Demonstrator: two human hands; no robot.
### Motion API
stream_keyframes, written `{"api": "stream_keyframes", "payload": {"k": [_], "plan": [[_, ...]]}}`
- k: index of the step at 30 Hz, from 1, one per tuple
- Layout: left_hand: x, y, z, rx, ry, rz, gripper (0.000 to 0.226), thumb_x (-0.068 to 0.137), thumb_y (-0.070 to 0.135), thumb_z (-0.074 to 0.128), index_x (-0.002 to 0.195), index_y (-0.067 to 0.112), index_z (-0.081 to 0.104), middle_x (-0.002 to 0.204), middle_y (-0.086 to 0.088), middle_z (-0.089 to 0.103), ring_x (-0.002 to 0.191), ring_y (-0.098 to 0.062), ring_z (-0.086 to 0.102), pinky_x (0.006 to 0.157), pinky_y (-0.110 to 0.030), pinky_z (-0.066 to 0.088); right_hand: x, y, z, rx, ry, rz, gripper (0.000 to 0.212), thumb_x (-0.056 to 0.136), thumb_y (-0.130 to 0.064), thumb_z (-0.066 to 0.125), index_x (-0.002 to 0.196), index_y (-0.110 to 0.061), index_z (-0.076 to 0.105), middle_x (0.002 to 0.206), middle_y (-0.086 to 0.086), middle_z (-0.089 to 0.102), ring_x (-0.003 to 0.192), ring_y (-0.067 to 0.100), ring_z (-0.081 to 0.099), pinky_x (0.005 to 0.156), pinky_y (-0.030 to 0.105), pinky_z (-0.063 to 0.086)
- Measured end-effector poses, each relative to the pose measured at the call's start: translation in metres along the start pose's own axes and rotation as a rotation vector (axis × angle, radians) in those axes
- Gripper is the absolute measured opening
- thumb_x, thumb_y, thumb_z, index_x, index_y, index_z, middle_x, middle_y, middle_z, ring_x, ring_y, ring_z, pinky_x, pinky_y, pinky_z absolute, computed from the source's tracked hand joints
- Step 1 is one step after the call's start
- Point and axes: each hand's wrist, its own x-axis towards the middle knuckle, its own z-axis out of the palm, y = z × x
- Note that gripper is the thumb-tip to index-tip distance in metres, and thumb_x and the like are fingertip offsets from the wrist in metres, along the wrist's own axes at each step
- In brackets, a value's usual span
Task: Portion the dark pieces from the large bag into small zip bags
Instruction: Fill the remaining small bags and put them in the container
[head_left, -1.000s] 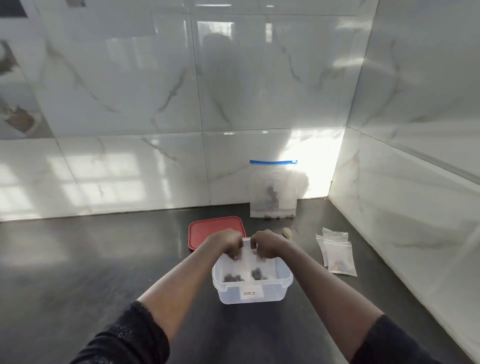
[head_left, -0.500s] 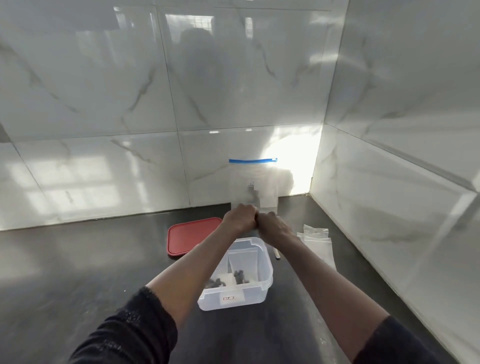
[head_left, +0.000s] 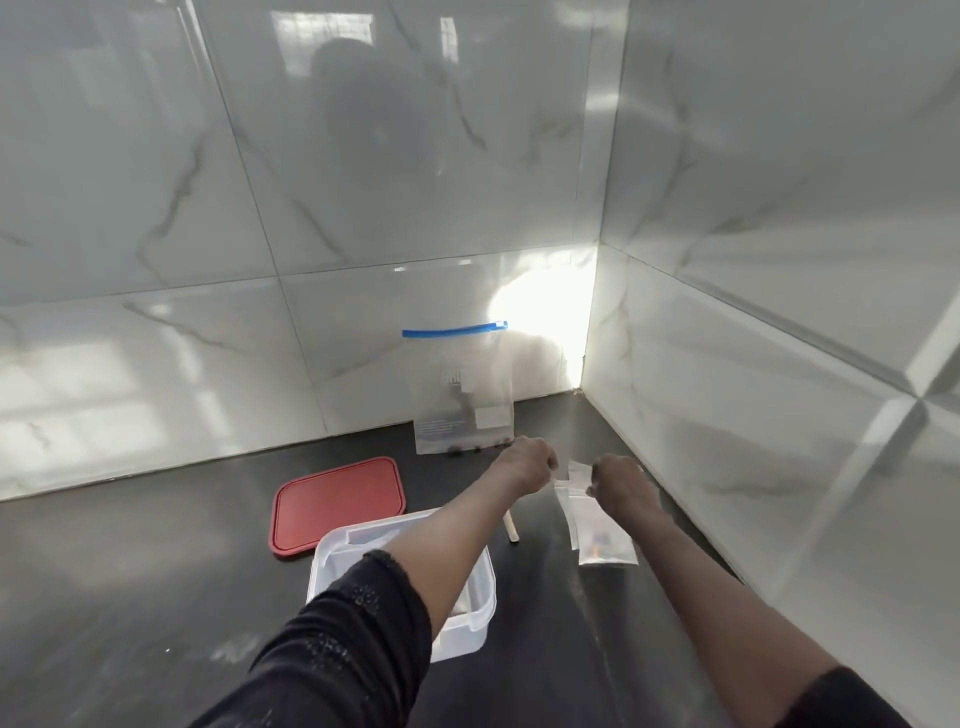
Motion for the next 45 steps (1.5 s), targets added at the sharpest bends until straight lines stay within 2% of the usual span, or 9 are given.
{"api": "stream_keyframes", "payload": {"k": [12, 17, 22, 25, 29, 32, 35, 39, 45], "plan": [[0.059, 0.005, 0.054, 0.145, -0.177, -0.082, 0.039, 0.094, 0.017, 0.045, 0.131, 0.027, 0.052, 0.135, -0.008, 0.053, 0.125, -0.028, 0.048, 0.104, -0.041, 0.04, 0.023, 0.035, 0.018, -0.246, -0.187, -0.213, 0.041, 0.089, -0.021, 0.061, 0.129, -0.021, 0.055, 0.134, 0.005, 0.055, 0.125, 0.025, 0.05, 0.102, 0.034, 0.041], [0.057, 0.007, 0.051, -0.034, -0.136, -0.065, 0.036, 0.088, 0.026, 0.063, 0.121, 0.01, 0.061, 0.127, -0.008, 0.06, 0.122, -0.02, 0.051, 0.099, -0.024, 0.037, 0.025, 0.039, 0.018, -0.239, -0.217, -0.255, 0.037, 0.088, -0.022, 0.062, 0.125, -0.02, 0.059, 0.128, 0.006, 0.059, 0.121, 0.027, 0.054, 0.099, 0.035, 0.042], [0.054, 0.007, 0.043, -0.168, -0.08, -0.099, 0.022, 0.082, 0.014, 0.07, 0.104, 0.008, 0.07, 0.113, -0.007, 0.068, 0.097, -0.013, 0.059, 0.07, -0.014, 0.041, 0.027, 0.035, 0.006, -0.072, -0.246, -0.271, 0.017, 0.085, -0.009, 0.064, 0.101, -0.01, 0.07, 0.106, 0.009, 0.069, 0.099, 0.022, 0.064, 0.077, 0.022, 0.043], [0.044, 0.006, 0.03, -0.228, -0.013, -0.113, 0.013, 0.084, 0.012, 0.067, 0.096, 0.01, 0.072, 0.108, -0.007, 0.069, 0.099, -0.017, 0.061, 0.079, -0.021, 0.045, 0.024, 0.026, -0.006, -0.057, -0.244, -0.303, 0.019, 0.085, -0.005, 0.062, 0.102, -0.009, 0.07, 0.104, 0.008, 0.07, 0.097, 0.022, 0.064, 0.079, 0.023, 0.045], [0.023, 0.002, 0.006, -0.189, 0.047, -0.04, 0.015, 0.087, 0.01, 0.057, 0.097, 0.008, 0.068, 0.107, -0.009, 0.067, 0.095, -0.018, 0.059, 0.074, -0.023, 0.041, 0.016, 0.01, -0.024, -0.079, -0.219, -0.362, 0.022, 0.085, 0.001, 0.049, 0.079, -0.015, 0.063, 0.079, 0.0, 0.057, 0.078, 0.019, 0.051, 0.068, 0.022, 0.037], [0.007, -0.002, -0.02, -0.141, 0.116, 0.008, 0.021, 0.087, 0.009, 0.054, 0.103, 0.009, 0.067, 0.107, -0.009, 0.067, 0.1, -0.021, 0.06, 0.075, -0.021, 0.04, 0.006, -0.007, -0.039, -0.095, -0.133, -0.381, 0.036, 0.084, -0.002, 0.048, 0.058, -0.026, 0.042, 0.071, -0.003, 0.051, 0.072, 0.018, 0.048, 0.058, 0.023, 0.035], [-0.011, -0.007, -0.049, -0.115, 0.185, 0.061, 0.023, 0.086, 0.006, 0.054, 0.106, 0.008, 0.067, 0.105, -0.009, 0.068, 0.097, -0.02, 0.062, 0.076, -0.02, 0.041, -0.001, -0.026, -0.051, -0.037, -0.033, -0.398, 0.038, 0.081, -0.001, 0.046, 0.054, -0.026, 0.035, 0.077, 0.003, 0.063, 0.069, 0.021, 0.06, 0.057, 0.026, 0.043], [-0.041, -0.019, -0.085, -0.203, 0.205, 0.092, 0.028, 0.082, -0.007, 0.046, 0.094, 0.005, 0.069, 0.087, -0.015, 0.073, 0.063, -0.012, 0.063, 0.074, -0.024, 0.051, -0.009, -0.061, -0.067, 0.094, 0.046, -0.506, 0.042, 0.079, 0.006, 0.043, 0.056, -0.027, 0.03, 0.068, 0.004, 0.056, 0.074, 0.028, 0.07, 0.065, 0.039, 0.054], [-0.084, -0.046, -0.123, -0.164, 0.202, 0.048, 0.03, 0.076, -0.009, 0.043, 0.083, 0.007, 0.068, 0.075, -0.012, 0.07, 0.057, -0.011, 0.06, 0.064, -0.02, 0.048, -0.029, -0.119, -0.083, 0.124, -0.004, -0.647, 0.034, 0.082, 0.01, 0.041, 0.071, -0.022, 0.045, 0.082, 0.017, 0.067, 0.076, 0.031, 0.069, 0.068, 0.039, 0.054]]}}
